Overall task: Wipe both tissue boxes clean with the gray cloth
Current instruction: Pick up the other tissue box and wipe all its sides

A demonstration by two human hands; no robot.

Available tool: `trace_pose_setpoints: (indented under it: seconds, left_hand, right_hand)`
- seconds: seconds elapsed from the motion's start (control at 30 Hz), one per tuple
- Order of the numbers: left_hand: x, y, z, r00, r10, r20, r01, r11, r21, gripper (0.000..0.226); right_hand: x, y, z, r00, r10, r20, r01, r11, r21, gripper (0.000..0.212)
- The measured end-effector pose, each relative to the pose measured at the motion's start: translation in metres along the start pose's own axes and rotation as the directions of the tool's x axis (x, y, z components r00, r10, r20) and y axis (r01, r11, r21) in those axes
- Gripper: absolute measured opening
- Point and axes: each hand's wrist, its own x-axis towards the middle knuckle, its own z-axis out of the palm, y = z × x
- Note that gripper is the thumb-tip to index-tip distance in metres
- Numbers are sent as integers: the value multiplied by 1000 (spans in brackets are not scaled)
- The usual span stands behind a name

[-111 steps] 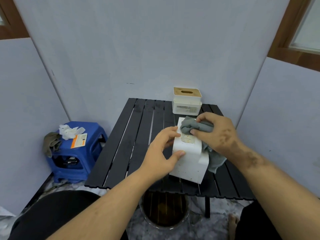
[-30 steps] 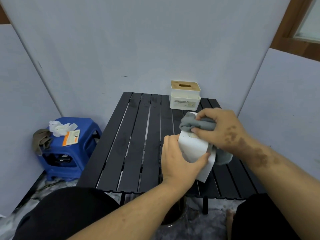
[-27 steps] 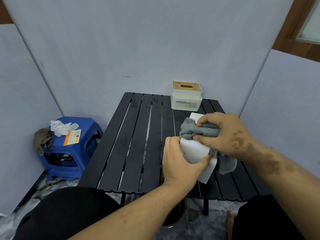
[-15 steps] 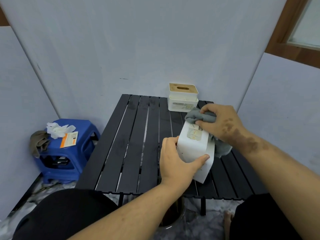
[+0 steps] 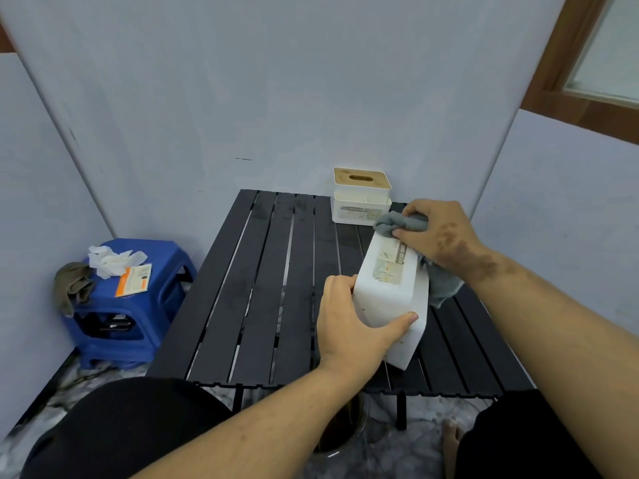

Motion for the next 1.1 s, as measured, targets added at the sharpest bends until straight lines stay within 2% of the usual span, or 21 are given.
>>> trace_pose_setpoints:
  seconds: [0.13,0.23,0.3,0.37,0.5,0.57,0.67,0.73,0.87,0.97,1.1]
  left_hand:
    - [2,-1,0,1000,15,1,-15,1000,6,64]
    - [2,-1,1,1000,8,4,-8,1000,-28,67]
    - [1,0,2,1000,-10,4,10,998,-67,67]
    - [1,0,2,1000,-11,9,11,998,-59,65]
    - [-1,1,2,1000,-15,10,16,999,-28,63]
    - [-1,1,2,1000,-20,5,20,1000,-24,63]
    - [0,1,2,1000,-21,-9,21,1000,-20,64]
    - [2,0,3,1000,-18,-15,18,1000,-17,64]
    - [2,0,5,999,-52,-17,50,994,-100,70]
    - [1,-1,5,999,-46,-12,45,996,-70,67]
    - [0,0,3,999,-52,-3,52,998,-44,65]
  right_hand:
    - [-34,-25,3,990,-136,41,139,985,-103,23]
    - [-70,-35,-3,962,-267,57,269,962,-39,22]
    - [-82,-34,-10,949,-305,79,305,952,10,24]
    - [-74,-30,-15,956,-274,100,272,962,33,23]
    - [-27,-12,-16,996,-53,70,50,997,54,19]
    - [-9,-6,-11,999,12,38,-15,998,59,18]
    - [-12,-15,0,999,-4,48,5,1000,-24,20]
    - [-34,-29,4,993,-100,66,104,993,-62,21]
    - [-82,-48,-6,957,-265,116,261,964,52,27]
    - [-73,-39,-13,970,-210,124,199,975,96,22]
    - [-26,-4,-12,1000,-8,-14,9,995,104,21]
